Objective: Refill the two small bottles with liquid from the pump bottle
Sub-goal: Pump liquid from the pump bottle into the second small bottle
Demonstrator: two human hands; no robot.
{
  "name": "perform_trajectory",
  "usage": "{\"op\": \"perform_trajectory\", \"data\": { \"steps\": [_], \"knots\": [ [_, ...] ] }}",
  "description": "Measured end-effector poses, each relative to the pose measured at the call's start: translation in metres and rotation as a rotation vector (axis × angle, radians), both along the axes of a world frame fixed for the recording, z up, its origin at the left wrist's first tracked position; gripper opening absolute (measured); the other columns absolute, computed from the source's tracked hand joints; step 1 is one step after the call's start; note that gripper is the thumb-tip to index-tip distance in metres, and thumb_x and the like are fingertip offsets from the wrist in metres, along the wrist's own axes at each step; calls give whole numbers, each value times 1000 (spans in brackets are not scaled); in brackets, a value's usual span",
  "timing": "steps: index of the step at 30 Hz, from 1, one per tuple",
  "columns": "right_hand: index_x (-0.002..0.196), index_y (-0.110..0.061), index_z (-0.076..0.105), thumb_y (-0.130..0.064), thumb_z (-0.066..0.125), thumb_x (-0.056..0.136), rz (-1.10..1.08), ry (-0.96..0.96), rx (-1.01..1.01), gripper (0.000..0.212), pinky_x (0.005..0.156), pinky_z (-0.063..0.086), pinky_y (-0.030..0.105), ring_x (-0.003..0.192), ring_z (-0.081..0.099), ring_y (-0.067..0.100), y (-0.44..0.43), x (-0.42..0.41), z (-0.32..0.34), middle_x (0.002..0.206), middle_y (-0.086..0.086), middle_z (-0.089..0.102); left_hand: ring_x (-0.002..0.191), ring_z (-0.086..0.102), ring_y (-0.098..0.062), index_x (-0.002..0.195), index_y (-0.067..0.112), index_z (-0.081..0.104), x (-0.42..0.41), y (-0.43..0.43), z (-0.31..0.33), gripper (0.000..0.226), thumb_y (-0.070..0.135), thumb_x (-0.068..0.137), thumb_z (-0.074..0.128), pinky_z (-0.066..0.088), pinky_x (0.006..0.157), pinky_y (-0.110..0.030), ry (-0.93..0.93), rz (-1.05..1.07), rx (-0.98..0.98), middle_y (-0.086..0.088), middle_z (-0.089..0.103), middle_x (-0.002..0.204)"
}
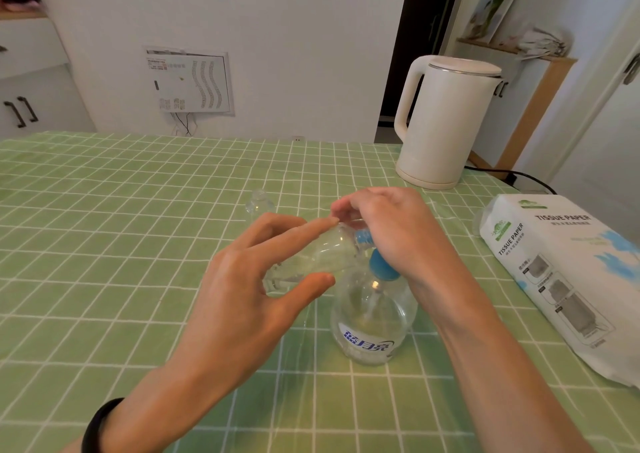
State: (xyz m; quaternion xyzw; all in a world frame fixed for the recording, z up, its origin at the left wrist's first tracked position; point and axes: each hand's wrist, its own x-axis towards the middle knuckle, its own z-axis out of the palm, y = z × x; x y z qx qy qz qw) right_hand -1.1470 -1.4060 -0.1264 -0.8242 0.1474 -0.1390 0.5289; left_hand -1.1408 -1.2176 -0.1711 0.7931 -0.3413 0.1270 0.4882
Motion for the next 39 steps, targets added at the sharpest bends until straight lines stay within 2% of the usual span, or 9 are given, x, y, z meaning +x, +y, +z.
{"op": "perform_trajectory", "data": {
  "steps": [4,10,14,17,23,27,30,35,39],
  "knots": [
    [85,-22,83,-19,53,100,8,-22,1,33,87,58,28,92,75,8,0,1,1,87,-13,81,116,63,-1,135,42,68,0,1,0,53,43,82,75,43,96,-7,7,-2,0,22,66,117],
    [89,-22,82,-9,47,97,20,51,10,38,60,46,6,82,71,-7,-1,-1,-3,82,-20,79,114,64,-2,135,44,66,2,-1,-3,55,34,83,81,47,95,-13,9,13,24,20,66,117],
    [87,-21,83,-12,49,98,-28,12,21,37,82,54,24,93,74,5,1,-2,-2,85,-12,81,114,64,-1,134,44,68,-1,0,-2,54,33,84,82,45,94,-9,2,19,27,21,66,117],
    [83,-22,83,-21,55,98,-37,-58,46,32,90,55,31,96,75,4,3,-2,2,88,-15,81,115,63,0,134,43,68,0,2,2,52,39,84,78,44,95,-8,-7,11,21,21,66,117],
    [79,-24,82,-39,55,100,-42,-96,120,37,84,50,27,90,76,-3,-1,-5,14,89,-19,81,115,63,0,135,42,67,0,1,4,52,39,84,77,42,95,-7,-6,1,26,23,65,117],
    [83,-23,81,-49,49,103,-96,-103,13,46,76,47,24,85,75,1,1,-1,10,88,-15,81,114,63,2,136,41,67,1,1,3,53,35,85,79,42,95,-6,-13,0,30,22,65,116],
    [83,-22,80,-42,47,105,-85,-29,-33,45,73,48,24,86,74,2,4,4,6,88,-15,81,113,62,3,136,41,67,1,1,3,53,34,85,81,42,96,-7,-9,6,26,22,65,116],
    [81,-23,82,-22,50,101,-54,56,-60,38,84,55,29,92,75,5,2,6,0,86,-17,81,113,64,-3,137,41,67,2,0,-2,55,31,85,82,47,95,-14,-2,11,39,20,65,117],
    [81,-24,81,-23,51,101,-44,66,-96,36,84,57,32,89,76,10,4,2,-1,84,-11,81,114,64,-2,136,41,67,-2,-1,-3,51,34,88,83,48,94,-17,-13,25,27,20,66,118]
  ]
}}
